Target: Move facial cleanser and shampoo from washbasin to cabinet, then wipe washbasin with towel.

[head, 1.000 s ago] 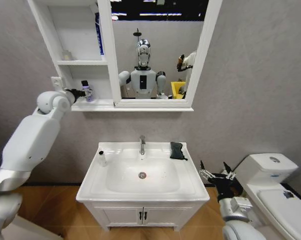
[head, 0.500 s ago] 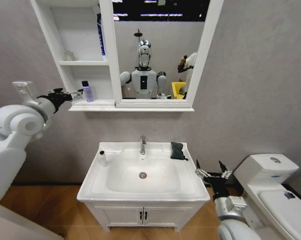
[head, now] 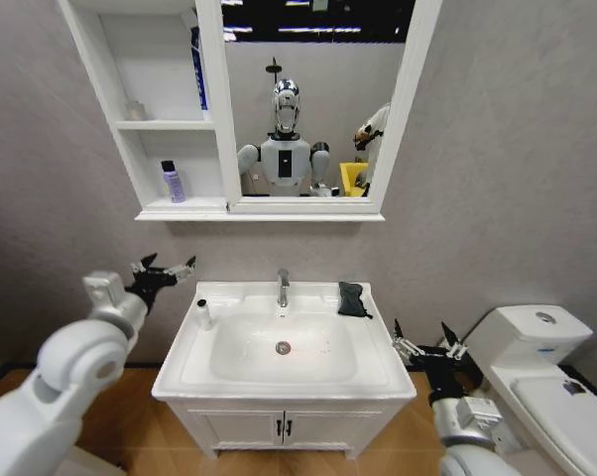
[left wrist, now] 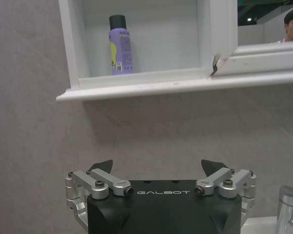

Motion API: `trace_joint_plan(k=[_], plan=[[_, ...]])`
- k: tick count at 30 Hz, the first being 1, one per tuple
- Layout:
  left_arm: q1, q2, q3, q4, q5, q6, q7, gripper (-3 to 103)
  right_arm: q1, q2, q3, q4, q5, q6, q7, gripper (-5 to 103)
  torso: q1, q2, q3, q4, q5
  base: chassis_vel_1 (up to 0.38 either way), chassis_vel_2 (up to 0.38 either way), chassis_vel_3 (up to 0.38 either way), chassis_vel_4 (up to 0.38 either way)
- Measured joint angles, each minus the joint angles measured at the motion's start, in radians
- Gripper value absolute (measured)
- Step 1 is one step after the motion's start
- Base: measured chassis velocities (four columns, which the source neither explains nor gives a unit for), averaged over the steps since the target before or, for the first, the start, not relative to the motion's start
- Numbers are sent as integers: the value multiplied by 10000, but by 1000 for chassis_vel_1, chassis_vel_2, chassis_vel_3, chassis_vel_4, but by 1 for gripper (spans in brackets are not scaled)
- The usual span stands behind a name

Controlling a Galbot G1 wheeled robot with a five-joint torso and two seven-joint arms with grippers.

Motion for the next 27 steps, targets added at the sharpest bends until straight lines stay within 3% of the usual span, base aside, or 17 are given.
trace_joint_plan(k=[1, 3, 4, 5, 12, 19, 27], plan=[[0, 0, 0, 0, 0, 0, 0, 100, 0, 0, 0, 0, 0, 0, 0, 100, 0, 0, 0, 0, 0, 0, 0, 0, 0], [1046, -851, 53, 505, 1695, -769, 546, 100, -127, -19, 120, 85, 80, 29, 11, 100, -1, 1, -1, 1, 3, 0, 0, 0, 0], [1046, -851, 53, 505, 1695, -769, 546, 100, -127, -19, 120, 85, 80, 29, 11, 100, -1, 1, -1, 1, 3, 0, 0, 0, 0], [1555, -1329, 72, 846, 2327, -1115, 764, 100, -131, -7, 130, 91, 87, 52, 23, 100, -2, 1, -1, 4, 1, 0, 0, 0, 0], [2480, -2768, 603, 2023, 3948, -2096, 1293, 100, -59, 15, -35, 81, -13, 67, 90, 100, -2, 1, -1, 3, 2, 0, 0, 0, 0], [1521, -3478, 989, 3615, 4647, -2470, 1539, 100, -58, -67, -29, 204, -18, 28, 119, 100, -1, 1, 0, -3, 3, 0, 0, 0, 0], [671, -3735, 1058, 5040, 4750, -2470, 1670, 100, -114, -112, 187, 242, -216, 181, 170, 100, 0, 0, 1, 3, 1, 0, 0, 0, 0]])
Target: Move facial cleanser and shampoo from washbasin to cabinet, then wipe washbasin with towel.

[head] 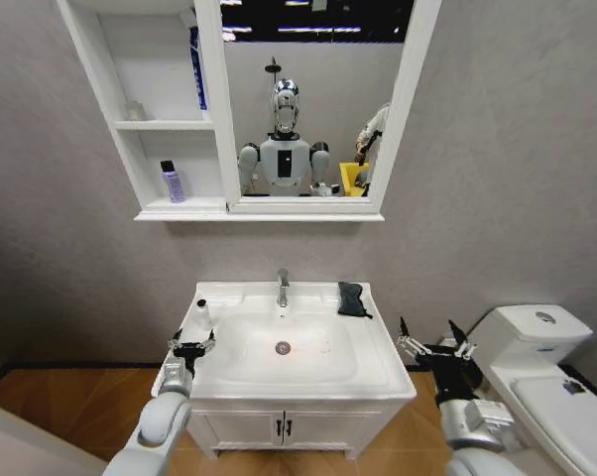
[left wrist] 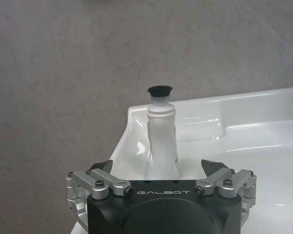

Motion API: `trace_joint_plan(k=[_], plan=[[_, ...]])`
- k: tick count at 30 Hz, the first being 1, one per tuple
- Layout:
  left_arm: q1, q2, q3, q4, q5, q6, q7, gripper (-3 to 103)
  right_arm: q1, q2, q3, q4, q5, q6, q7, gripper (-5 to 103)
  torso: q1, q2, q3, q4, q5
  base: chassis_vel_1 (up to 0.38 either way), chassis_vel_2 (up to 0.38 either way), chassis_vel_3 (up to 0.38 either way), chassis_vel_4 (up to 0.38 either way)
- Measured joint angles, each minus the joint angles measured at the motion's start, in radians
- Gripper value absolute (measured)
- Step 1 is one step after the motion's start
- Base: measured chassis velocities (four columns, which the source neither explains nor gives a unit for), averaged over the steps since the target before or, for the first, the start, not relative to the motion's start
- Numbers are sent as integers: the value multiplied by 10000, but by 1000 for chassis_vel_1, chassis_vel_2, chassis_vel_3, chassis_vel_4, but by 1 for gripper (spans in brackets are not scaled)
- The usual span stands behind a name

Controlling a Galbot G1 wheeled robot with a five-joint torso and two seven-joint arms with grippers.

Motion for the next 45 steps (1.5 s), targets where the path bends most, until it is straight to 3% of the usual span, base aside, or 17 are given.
trace_joint_plan(k=[26, 29, 32, 33, 37, 42, 45], plan=[[-2585, -790, 353, 2542, -422, -89, 91, 100, 58, 8, 654, -587, 70, 285, -66, 100, 0, 0, 0, -2, 1, 0, 0, 0, 0], [-2763, -828, 340, 2734, -422, -134, 79, 92, 87, 31, 657, -620, 72, 280, -67, 100, 0, 0, -1, -3, 0, 0, 0, 0, 0], [-2786, -797, 303, 2731, -423, -158, -2, 76, 186, 40, 634, -673, 72, 244, -68, 100, 0, 0, -1, -2, -1, 0, 0, 0, 0], [-2786, -797, 303, 2731, -423, -158, -2, 76, 186, 40, 634, -673, 72, 244, -68, 100, 0, 0, -1, -2, -1, 0, 0, 0, 0], [-2640, -654, 244, 2551, -440, -164, -10, 59, 302, 40, 588, -758, 64, 217, -67, 100, 0, 0, -1, 0, 0, 0, 0, 0, 0], [-2155, -363, 186, 1876, -645, -99, -2, 38, 444, 47, 403, -781, 37, 81, -52, 100, 0, 0, -1, 0, -3, 0, 0, 0, 0], [-1837, -154, 184, 1173, -816, 61, -131, 35, 476, 48, 353, -781, 16, 55, -50, 100, 0, 0, -1, 0, -3, 0, 0, 0, 0]])
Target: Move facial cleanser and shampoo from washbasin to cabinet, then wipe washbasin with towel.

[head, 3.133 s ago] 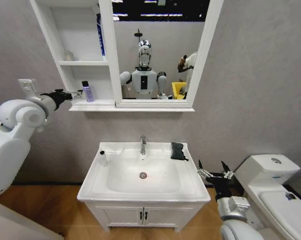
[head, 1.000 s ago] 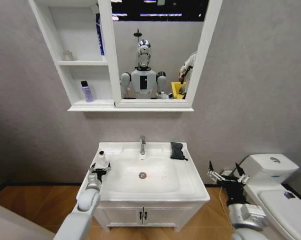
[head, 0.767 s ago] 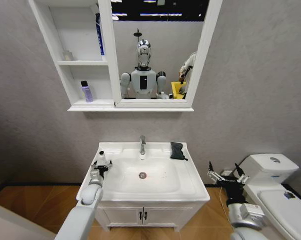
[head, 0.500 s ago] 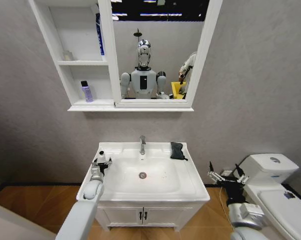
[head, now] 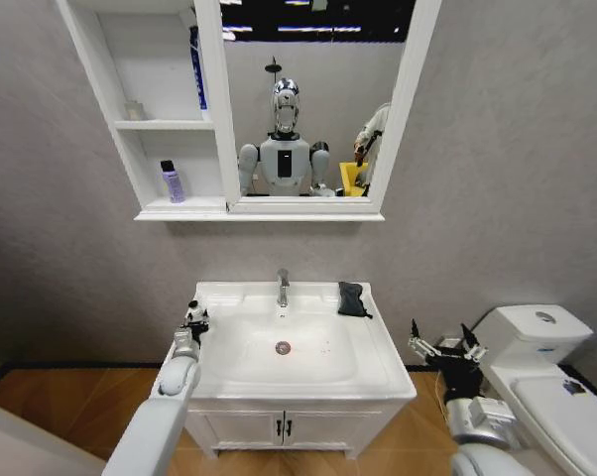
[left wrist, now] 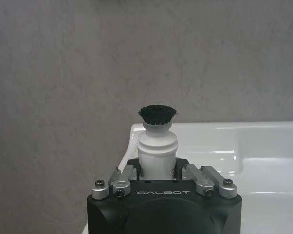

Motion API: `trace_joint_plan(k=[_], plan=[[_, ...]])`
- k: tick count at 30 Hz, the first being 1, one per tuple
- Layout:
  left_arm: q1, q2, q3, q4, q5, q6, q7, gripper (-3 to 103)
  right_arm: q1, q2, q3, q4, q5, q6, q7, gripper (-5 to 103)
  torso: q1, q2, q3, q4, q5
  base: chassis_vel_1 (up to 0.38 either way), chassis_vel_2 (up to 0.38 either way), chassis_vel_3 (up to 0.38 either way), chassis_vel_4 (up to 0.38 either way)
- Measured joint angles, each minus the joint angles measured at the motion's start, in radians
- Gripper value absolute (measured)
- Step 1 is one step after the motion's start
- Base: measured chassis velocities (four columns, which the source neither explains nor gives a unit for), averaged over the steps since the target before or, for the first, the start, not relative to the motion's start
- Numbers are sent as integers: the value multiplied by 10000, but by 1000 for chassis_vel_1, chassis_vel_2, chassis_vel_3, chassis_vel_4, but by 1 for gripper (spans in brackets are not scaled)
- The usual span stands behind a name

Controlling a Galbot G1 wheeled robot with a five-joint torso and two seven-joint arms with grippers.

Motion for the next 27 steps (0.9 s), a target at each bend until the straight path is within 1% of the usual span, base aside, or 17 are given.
trace_joint_plan(k=[1, 3, 4, 5, 6, 8, 9, 11, 12, 13, 15, 16, 17, 21, 22, 26, 27], plan=[[0, 0, 0, 0, 0, 0, 0, 35, 0, 0, 0, 0, 0, 0, 0, 100, 0, 0, 0, 0, 0, 0, 0, 0, 0], [461, 628, 7, -1981, -624, 623, -470, 34, -1, 0, -55, 0, -33, -11, 1, 100, 0, 0, 0, 3, -2, 0, 0, 0, 0], [461, 628, 7, -1981, -624, 623, -470, 34, -1, 0, -55, 0, -33, -11, 1, 100, 0, 0, 0, 3, -2, 0, 0, 0, 0], [510, 1144, 78, -3287, -1481, 1321, -977, 34, -15, 11, -93, -10, -65, -11, 1, 100, -3, 1, -2, 1, 8, 0, 0, 0, 0], [510, 1144, 78, -3287, -1481, 1321, -977, 34, -15, 11, -93, -10, -65, -11, 1, 100, -3, 1, -2, 1, 8, 0, 0, 0, 0], [-124, 2519, 399, -5215, -4281, 2920, -2468, 34, -73, 42, -169, -31, -140, 29, -1, 100, -3, 1, -2, 0, -1, 0, 0, 0, 0], [-124, 2519, 399, -5215, -4281, 2920, -2468, 34, -73, 42, -169, -31, -140, 29, -1, 100, -3, 1, -2, 0, -1, 0, 0, 0, 0], [-1227, 3859, 466, -6213, -6170, 3843, -3190, 34, -218, 88, -191, -69, -203, 151, -22, 100, -3, 1, -1, -2, 3, 0, 0, 0, 0], [-1817, 4403, 492, -6479, -6928, 4089, -3481, 34, -279, 107, -191, -83, -220, 207, -49, 100, -3, 2, -1, -4, 6, 0, 0, 0, 0], [-1817, 4403, 492, -6479, -6928, 4089, -3481, 34, -279, 107, -191, -83, -220, 207, -49, 100, -3, 2, -1, -4, 6, 0, 0, 0, 0], [-3137, 5293, 630, -6694, -8331, 4468, -3900, 34, -389, 129, -180, -98, -248, 299, -113, 100, -3, 2, -1, -2, 5, 0, 0, 0, 0], [-6444, 6144, 1876, -5816, -10072, 4780, -4237, 34, -423, 130, -206, -87, -269, 344, -148, 100, -2, 2, -1, -1, 3, 0, 0, 0, 0], [-6444, 6144, 1876, -5816, -10072, 4780, -4237, 34, -423, 130, -206, -87, -269, 344, -148, 100, -2, 2, -1, -1, 3, 0, 0, 0, 0], [-9680, 5867, 3770, -4088, -10580, 4858, -4158, 34, -440, 146, -233, -28, -319, 345, -150, 100, 0, 1, 1, 1, 3, 0, 0, 0, 0], [-9680, 5867, 3770, -4088, -10580, 4858, -4158, 34, -440, 146, -233, -28, -319, 345, -150, 100, 0, 1, 1, 1, 3, 0, 0, 0, 0], [-11507, 4875, 4999, -1842, -10050, 4720, -3501, 34, -546, 165, -144, 56, -313, 358, -149, 100, 0, 0, 2, -3, 4, 0, 0, 0, 0], [-11507, 4875, 4999, -1842, -10050, 4720, -3501, 34, -546, 165, -144, 56, -313, 358, -149, 100, 0, 0, 2, -3, 4, 0, 0, 0, 0]])
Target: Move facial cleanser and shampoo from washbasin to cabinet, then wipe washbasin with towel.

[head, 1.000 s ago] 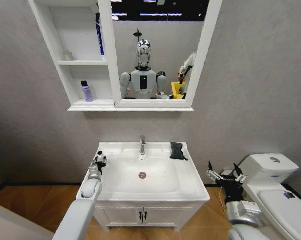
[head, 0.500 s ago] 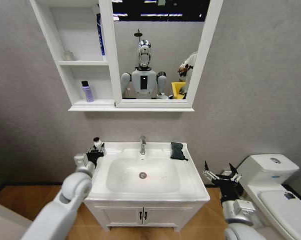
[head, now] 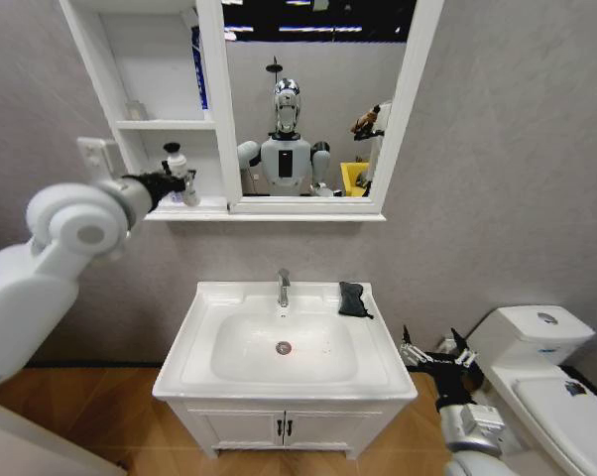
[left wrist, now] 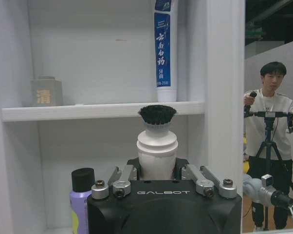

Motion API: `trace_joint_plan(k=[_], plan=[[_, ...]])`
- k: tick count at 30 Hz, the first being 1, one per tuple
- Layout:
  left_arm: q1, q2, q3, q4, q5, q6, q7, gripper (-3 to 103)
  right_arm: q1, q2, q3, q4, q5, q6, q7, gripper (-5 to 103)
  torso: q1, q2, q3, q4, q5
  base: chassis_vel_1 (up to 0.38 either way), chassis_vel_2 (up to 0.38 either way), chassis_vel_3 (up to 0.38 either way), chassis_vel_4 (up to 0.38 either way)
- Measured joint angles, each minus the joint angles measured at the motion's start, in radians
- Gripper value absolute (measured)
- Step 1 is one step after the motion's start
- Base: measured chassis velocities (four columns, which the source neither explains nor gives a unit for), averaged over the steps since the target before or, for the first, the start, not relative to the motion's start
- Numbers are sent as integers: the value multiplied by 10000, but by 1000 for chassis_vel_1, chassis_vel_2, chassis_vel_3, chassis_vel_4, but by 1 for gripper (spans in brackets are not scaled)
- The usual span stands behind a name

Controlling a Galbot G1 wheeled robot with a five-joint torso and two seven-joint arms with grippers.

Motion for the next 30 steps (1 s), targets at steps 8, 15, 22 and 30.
trace_joint_plan(k=[8, 15, 22, 30], plan=[[-450, -742, 591, 1675, 1198, -238, 1015, 34, -172, 86, 262, -102, 76, 283, 27, 100, 2, -1, 0, 3, -3, 0, 0, 0, 0], [-331, -1580, 623, 2554, 2127, -377, 1507, 34, -90, 97, 341, -180, 128, 334, 77, 100, 1, -1, -1, 1, 1, 0, 0, 0, 0], [-113, -2011, 629, 3082, 2696, -421, 1566, 42, -90, 87, 559, -179, 234, 325, 92, 100, 1, -1, -1, 3, 1, 0, 0, 0, 0], [-35, -2097, 440, 3230, 3038, -488, 1585, 74, -88, 34, 664, -264, 260, 331, 82, 100, -1, 0, -1, 3, -1, 0, 0, 0, 0]])
